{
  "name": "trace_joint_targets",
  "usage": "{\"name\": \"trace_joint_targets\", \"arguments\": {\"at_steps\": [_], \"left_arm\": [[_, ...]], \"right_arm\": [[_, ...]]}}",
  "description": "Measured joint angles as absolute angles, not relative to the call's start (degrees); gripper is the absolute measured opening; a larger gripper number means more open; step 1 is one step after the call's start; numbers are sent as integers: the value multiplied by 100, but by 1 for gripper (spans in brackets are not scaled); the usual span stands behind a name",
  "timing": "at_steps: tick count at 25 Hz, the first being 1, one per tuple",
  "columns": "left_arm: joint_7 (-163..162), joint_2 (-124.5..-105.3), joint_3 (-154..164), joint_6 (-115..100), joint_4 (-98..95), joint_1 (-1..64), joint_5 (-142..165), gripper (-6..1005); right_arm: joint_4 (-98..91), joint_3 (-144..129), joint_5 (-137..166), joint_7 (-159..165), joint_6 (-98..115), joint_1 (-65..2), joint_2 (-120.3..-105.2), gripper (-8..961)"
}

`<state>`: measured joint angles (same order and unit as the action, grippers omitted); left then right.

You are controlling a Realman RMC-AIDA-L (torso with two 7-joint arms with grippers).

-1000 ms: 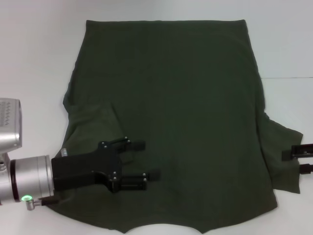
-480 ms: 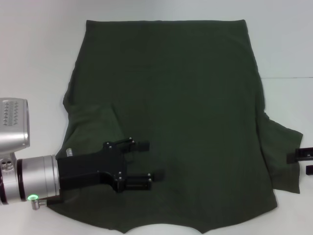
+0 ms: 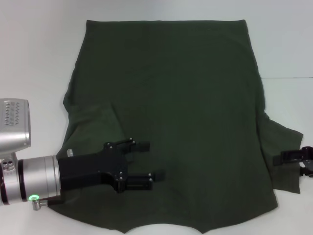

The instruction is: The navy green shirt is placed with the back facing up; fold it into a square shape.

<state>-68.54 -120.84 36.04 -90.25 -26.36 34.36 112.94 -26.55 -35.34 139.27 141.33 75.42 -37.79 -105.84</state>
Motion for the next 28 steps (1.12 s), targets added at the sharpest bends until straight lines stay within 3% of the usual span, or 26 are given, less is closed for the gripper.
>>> {"name": "trace_joint_targets", "arguments": {"at_steps": [9,17,22,28], "left_arm": [[-6855,-12085,3604,-9026,-2636,3436,11294,919],[-6855,-12085,3603,-9026,-2631,3436,11294,920],[-6863,-12085,3604,-9026,-2628,3436,11294,919],[-6871,-12085,3603,-9043,-2627,3440,11294,919]], "right_arm": [[-2654,-3542,13931,14126,7358,-3740,-10635,771],[-2654,-3540,13925,14071,7357,-3721,-10642,534],[-2678,-3651,13925,13818,7369,-3729,-10658,319],[-2730,-3670,13925,13720,7367,-3733,-10680,212]]}}
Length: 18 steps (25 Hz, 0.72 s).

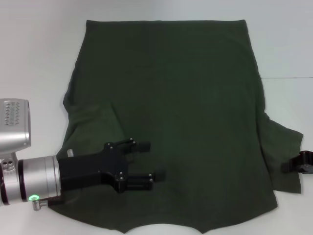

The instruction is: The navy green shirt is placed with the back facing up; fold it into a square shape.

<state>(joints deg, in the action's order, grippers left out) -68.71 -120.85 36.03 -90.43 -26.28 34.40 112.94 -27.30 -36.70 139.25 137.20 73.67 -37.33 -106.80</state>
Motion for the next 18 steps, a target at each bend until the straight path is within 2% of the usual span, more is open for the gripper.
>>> {"name": "trace_joint_targets", "arguments": {"at_steps": [5,11,18], "left_arm": [[-6882,-12084,3603,-9039,-2628,3450,11275,920],[-6962,-12071,3594,-9043,-2627,3461,11268,920],[-7034,-12057,3571,-9037,-2634,3470,11256,919]], "right_arm": [[-2754,-3666,13920,13694,7362,-3687,-10623,66],[-3268,-3632,13917,13678,7527,-3431,-10490,17],[-3978,-3413,14102,13440,7946,-3315,-10369,26]]}}
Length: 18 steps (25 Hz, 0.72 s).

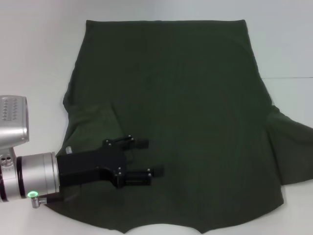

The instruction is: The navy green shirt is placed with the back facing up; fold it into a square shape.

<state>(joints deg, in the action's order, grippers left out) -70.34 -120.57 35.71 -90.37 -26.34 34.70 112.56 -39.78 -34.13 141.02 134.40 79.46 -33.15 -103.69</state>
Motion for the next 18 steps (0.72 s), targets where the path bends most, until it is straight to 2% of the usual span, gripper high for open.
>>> {"name": "trace_joint_targets", "arguments": {"at_steps": [10,18], "left_arm": [[-7206,-12042,3549,-9039,-2670,3480,11241,919],[-7241,-12040,3487,-9093,-2681,3476,11232,920]], "right_arm": [[-4558,-3206,14371,13187,7878,-3505,-10363,39],[-4747,-3270,14348,13004,8012,-4077,-10479,49]]}}
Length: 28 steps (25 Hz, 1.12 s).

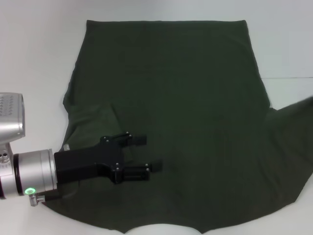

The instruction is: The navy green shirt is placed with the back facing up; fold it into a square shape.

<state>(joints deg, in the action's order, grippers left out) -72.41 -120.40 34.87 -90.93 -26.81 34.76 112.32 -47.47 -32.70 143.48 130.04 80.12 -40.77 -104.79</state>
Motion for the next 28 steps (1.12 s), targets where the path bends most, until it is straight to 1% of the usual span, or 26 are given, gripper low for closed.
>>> {"name": "trace_joint_targets", "arguments": {"at_steps": [5,7,12,15,18,21,23,24,26,28], "left_arm": [[-7255,-12040,3462,-9117,-2688,3468,11215,919],[-7278,-12036,3425,-9129,-2697,3463,11213,919],[-7295,-12019,3315,-9169,-2711,3441,11213,920],[-7295,-12004,3299,-9169,-2711,3438,11213,920],[-7295,-11997,3293,-9170,-2711,3444,11213,920],[-7295,-11986,3293,-9169,-2711,3466,11213,920],[-7295,-11982,3293,-9167,-2710,3473,11213,919],[-7295,-11980,3295,-9164,-2709,3476,11214,919],[-7295,-11978,3295,-9159,-2708,3480,11217,919],[-7295,-11973,3295,-9151,-2707,3484,11233,919]], "right_arm": [[-4662,-3771,14393,13161,8172,-4593,-10692,55],[-4543,-4078,14457,13330,8125,-4803,-10801,58],[-3948,-4641,14654,13537,7790,-5309,-10982,64],[-3593,-4904,14702,13618,7493,-5553,-11051,68],[-3369,-5050,14716,13653,7333,-5760,-11173,72],[-3357,-5094,14726,13740,7313,-5817,-11253,194],[-3393,-5086,14730,13836,7280,-5789,-11257,275],[-3410,-5071,14730,13900,7256,-5753,-11236,314],[-3432,-5033,14730,14048,7132,-5621,-11145,391],[-3431,-4982,14713,14215,6947,-5440,-11016,469]]}}
